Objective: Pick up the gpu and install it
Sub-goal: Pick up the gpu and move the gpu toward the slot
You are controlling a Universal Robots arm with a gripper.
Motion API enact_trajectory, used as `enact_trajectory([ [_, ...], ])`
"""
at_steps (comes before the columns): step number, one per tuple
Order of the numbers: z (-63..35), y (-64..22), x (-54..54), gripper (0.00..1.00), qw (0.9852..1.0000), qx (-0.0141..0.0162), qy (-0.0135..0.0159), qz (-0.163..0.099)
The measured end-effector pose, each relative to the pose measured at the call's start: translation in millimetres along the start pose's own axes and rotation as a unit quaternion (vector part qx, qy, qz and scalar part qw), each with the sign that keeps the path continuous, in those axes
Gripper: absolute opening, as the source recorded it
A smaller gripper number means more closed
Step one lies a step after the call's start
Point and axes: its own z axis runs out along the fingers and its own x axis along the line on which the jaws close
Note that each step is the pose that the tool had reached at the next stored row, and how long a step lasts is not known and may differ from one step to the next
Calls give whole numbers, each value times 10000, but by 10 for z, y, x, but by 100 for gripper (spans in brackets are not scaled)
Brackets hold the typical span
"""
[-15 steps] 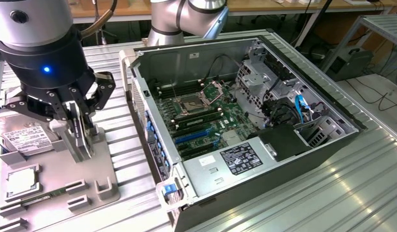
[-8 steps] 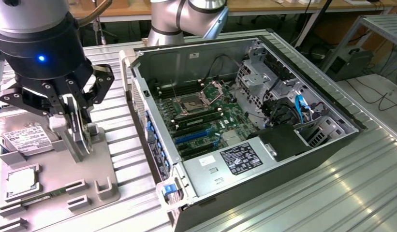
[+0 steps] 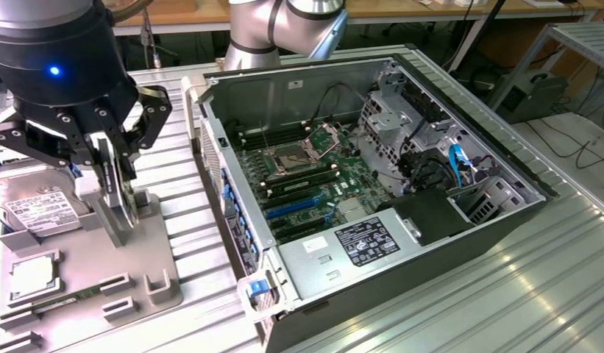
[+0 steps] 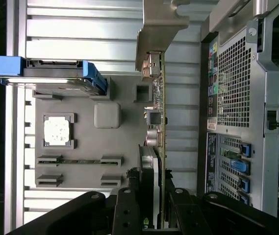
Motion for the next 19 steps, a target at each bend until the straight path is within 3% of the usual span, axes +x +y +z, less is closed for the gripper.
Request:
enact_trajectory([
  [14,-152,8,-18,28,10000,0,1,0],
  [19,-270,14,-21,28,10000,0,1,0],
])
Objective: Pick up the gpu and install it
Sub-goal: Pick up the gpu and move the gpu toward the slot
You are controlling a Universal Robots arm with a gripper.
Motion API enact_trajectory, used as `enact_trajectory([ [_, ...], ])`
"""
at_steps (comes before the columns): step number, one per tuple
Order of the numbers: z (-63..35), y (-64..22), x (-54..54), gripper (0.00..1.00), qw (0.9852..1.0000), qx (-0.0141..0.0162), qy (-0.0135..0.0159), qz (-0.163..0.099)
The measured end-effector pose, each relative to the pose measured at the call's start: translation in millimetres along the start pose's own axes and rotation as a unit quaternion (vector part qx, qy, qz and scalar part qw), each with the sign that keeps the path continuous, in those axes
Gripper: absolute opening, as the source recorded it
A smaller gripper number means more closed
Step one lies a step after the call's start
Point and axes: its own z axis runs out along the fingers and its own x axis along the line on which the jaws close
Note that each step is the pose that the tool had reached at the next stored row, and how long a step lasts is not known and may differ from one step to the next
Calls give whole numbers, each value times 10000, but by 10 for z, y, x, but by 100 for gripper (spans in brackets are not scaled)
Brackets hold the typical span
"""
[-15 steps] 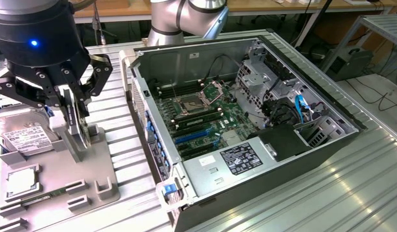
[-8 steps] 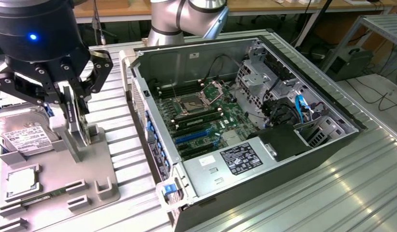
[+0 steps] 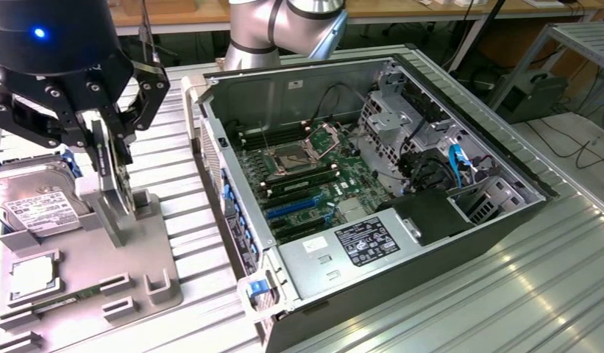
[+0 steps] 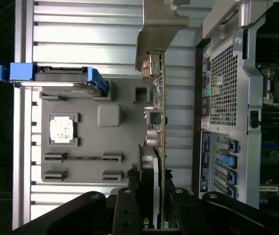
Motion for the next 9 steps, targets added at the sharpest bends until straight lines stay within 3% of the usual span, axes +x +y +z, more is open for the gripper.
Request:
enact_trajectory([
  [9,-165,9,-4,28,10000,-1,0,0],
])
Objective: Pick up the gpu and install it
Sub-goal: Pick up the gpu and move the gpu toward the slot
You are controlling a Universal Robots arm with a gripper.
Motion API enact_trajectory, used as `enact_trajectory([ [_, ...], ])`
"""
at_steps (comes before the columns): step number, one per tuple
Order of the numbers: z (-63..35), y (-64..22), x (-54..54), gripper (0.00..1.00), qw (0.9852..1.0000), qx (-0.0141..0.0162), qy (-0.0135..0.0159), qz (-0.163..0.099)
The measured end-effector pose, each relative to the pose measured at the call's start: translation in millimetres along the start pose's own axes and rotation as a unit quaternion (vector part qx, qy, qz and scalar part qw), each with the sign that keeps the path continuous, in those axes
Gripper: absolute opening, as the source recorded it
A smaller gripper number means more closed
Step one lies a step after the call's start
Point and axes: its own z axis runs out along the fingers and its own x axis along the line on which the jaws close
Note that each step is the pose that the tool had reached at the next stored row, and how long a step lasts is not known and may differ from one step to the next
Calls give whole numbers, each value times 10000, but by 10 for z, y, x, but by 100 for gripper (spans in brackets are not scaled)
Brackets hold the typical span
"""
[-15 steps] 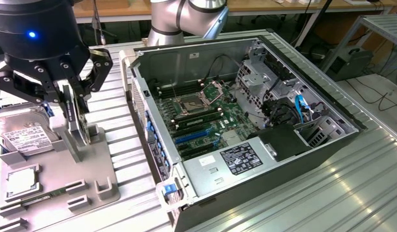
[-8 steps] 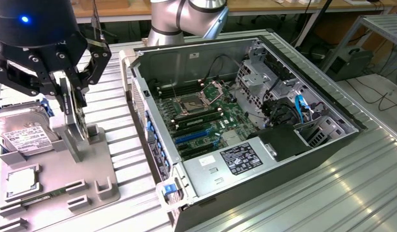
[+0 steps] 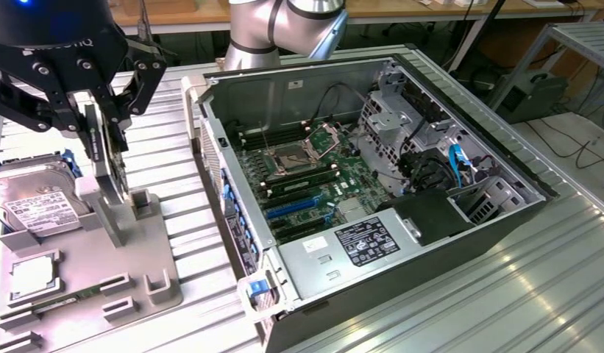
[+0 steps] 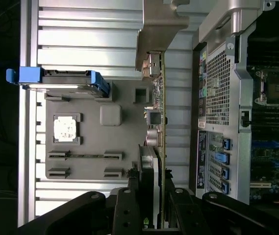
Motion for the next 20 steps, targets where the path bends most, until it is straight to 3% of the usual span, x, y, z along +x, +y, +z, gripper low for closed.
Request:
enact_trajectory([
  [8,-2,0,-19,28,10000,1,1,-1],
  [20,3,-4,-160,28,10000,0,0,0],
])
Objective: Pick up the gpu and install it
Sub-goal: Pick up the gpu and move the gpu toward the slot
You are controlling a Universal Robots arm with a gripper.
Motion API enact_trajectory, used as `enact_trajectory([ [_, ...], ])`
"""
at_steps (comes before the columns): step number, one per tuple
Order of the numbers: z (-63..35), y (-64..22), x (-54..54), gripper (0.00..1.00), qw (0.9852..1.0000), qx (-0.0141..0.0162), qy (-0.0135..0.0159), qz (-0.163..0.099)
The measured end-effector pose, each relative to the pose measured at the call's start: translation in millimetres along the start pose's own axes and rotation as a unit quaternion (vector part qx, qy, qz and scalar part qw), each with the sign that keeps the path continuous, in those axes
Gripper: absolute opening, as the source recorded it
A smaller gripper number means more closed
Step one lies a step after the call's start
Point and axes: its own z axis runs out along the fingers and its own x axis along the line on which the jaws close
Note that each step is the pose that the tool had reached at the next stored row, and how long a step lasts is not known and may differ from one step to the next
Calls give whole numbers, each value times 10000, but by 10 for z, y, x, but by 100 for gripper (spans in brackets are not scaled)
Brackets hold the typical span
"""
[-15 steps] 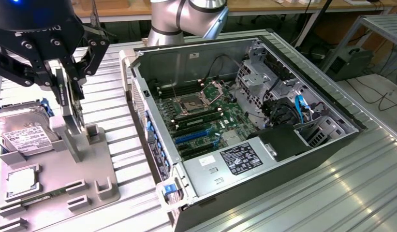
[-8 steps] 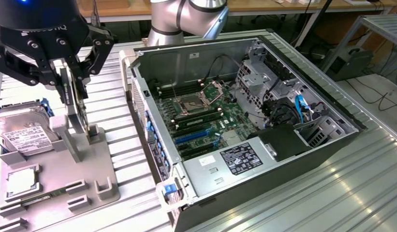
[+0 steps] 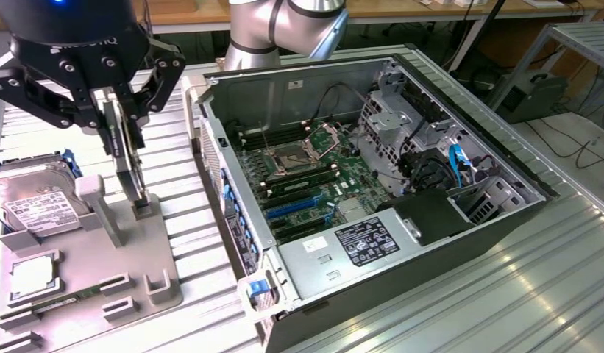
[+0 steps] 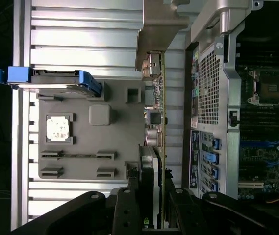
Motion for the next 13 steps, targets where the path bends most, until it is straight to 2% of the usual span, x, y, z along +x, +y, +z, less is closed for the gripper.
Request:
enact_trajectory([
  [13,4,-4,-184,28,10000,0,0,0],
])
